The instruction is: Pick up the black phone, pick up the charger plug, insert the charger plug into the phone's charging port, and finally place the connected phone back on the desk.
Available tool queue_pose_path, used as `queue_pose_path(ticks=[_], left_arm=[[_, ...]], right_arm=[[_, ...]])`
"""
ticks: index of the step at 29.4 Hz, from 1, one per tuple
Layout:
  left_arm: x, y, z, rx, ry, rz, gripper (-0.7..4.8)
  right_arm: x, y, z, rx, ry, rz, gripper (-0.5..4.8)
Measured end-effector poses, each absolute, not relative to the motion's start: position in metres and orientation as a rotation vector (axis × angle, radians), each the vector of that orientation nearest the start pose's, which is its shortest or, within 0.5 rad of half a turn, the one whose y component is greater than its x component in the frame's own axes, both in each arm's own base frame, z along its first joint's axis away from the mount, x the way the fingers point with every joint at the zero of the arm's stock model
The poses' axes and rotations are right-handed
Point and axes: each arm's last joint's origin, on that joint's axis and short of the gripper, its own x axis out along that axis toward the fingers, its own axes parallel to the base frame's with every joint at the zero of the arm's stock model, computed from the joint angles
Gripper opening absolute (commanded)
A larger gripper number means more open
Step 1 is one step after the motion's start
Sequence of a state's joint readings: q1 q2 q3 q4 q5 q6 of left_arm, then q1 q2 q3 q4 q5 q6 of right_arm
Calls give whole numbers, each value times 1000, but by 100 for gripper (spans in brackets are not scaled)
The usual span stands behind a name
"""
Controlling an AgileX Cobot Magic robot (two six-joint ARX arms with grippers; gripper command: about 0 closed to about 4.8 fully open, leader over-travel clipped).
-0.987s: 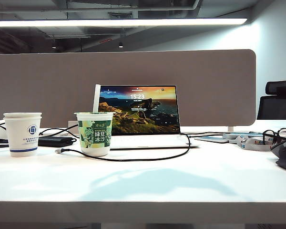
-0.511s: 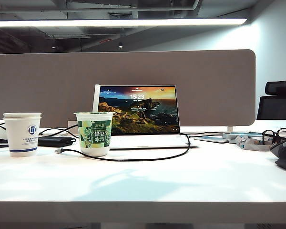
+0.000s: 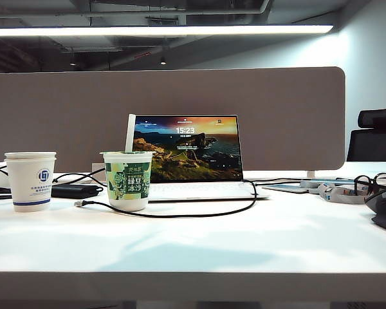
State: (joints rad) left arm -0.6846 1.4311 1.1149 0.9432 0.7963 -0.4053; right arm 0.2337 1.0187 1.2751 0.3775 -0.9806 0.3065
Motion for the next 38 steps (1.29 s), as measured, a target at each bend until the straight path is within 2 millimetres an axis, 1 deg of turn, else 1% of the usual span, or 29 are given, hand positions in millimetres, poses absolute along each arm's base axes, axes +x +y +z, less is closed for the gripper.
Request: queue_pose_path(ticks=[5,8,15,19,24,31,33,38], left_arm=[[224,-209,398,-321,-369,-1537,448],[223,-208,401,-343,-392,-1529,448],[220,-204,407,-368,-475,-1519,447],[219,-203,409,-407,-486,-1499,448],[218,-201,412,-424,-521,-1482,447],[217,-200,413,-425,-544,-1484,443],[217,-200,413,-425,-547,-1484,442],[217,-200,414,-429,-553,-1478,422]], right_arm=[[161,69,503,58,-512,1234,-1],[162,73,504,72,-536,1259,-1],[172,87,502,129,-547,1310,-1],[173,90,503,142,-577,1327,-1],[184,94,499,207,-538,1343,-1],[187,95,498,225,-530,1353,-1],[191,99,496,247,-511,1358,-1],[199,105,491,272,-489,1369,-1]])
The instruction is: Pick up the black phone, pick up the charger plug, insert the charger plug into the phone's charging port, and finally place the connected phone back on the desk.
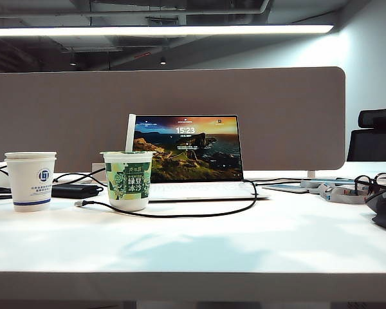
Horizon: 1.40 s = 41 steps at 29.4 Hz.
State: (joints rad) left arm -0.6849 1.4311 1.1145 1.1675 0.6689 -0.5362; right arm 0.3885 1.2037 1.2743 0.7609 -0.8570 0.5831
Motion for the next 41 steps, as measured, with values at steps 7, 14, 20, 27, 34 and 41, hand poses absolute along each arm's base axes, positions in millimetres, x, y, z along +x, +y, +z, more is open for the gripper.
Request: queue_pose_path(ticks=[7,14,20,27,34,41], left_arm=[[216,-199,415,-429,-569,-1479,293],[215,-199,415,-428,-578,-1479,149],[215,-199,415,-431,-578,-1482,105],[213,-199,416,-421,-588,-1514,-7],[214,-200,415,-424,-578,-1500,-7],[216,-200,413,-423,-567,-1496,-7]], right_arm=[[198,113,490,292,-492,1405,-1],[198,113,491,295,-498,1401,-1],[197,113,490,289,-490,1420,-1],[196,112,491,290,-478,1438,8],[196,113,491,273,-488,1441,338],[194,111,492,231,-527,1423,383]])
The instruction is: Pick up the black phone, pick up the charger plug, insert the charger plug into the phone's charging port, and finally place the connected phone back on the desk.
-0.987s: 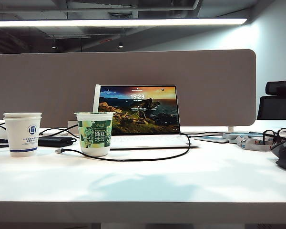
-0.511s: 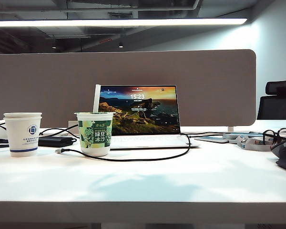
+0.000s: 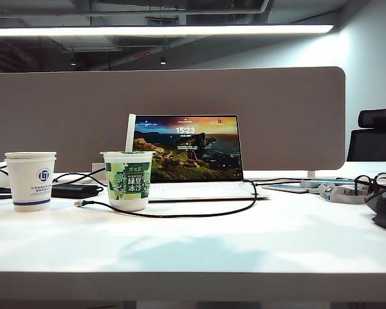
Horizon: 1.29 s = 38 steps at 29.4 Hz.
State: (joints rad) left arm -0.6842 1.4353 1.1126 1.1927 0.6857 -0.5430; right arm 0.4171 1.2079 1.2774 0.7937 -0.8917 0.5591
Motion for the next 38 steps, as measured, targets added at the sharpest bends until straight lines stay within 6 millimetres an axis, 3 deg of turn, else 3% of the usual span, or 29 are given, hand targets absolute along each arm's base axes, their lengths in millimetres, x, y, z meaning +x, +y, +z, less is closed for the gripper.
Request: queue_pose_path(ticks=[10,14,19,29,38], left_arm=[[229,-186,410,-345,-507,-1534,-7],[239,-186,400,-322,-346,-1543,-7],[250,-191,378,-239,-131,-1560,-7],[255,-195,341,0,37,-1515,-7],[253,-196,317,194,148,-1418,-7]], right_arm=[[185,64,499,77,-531,1163,391],[177,50,500,24,-501,1079,391],[181,49,491,-8,-409,1072,390],[193,52,453,-128,-132,1078,390],[195,58,429,-225,12,1072,388]])
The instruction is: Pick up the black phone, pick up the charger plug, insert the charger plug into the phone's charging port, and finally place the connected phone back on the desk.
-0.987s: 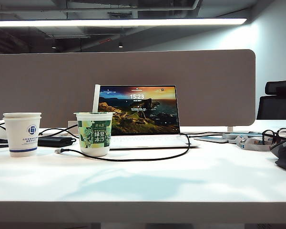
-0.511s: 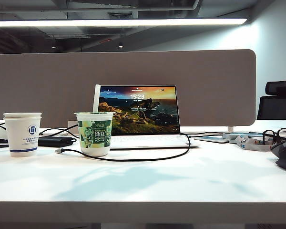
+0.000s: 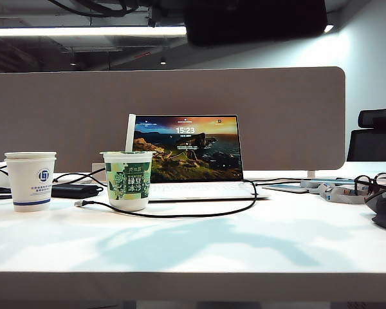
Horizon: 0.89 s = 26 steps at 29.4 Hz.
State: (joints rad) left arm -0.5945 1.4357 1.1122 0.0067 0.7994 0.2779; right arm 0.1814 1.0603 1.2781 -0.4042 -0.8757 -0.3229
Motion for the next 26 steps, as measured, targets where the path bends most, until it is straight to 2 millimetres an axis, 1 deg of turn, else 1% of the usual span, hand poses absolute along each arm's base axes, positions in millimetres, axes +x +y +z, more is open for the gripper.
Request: queue_pose_path(ticks=[6,11,15,21,26], left_arm=[[252,-196,313,249,151,-1390,-7],[246,-201,304,380,193,-1359,-7],[240,-202,296,462,242,-1376,-7],[239,-201,293,497,265,-1370,-7],[239,-199,292,522,275,-1348,-7]], right_arm=[[201,69,410,-267,140,1111,388],[206,81,396,-336,205,1142,388],[213,92,384,-391,259,1174,388],[218,111,363,-471,352,1263,388],[220,119,348,-547,443,1281,388]])
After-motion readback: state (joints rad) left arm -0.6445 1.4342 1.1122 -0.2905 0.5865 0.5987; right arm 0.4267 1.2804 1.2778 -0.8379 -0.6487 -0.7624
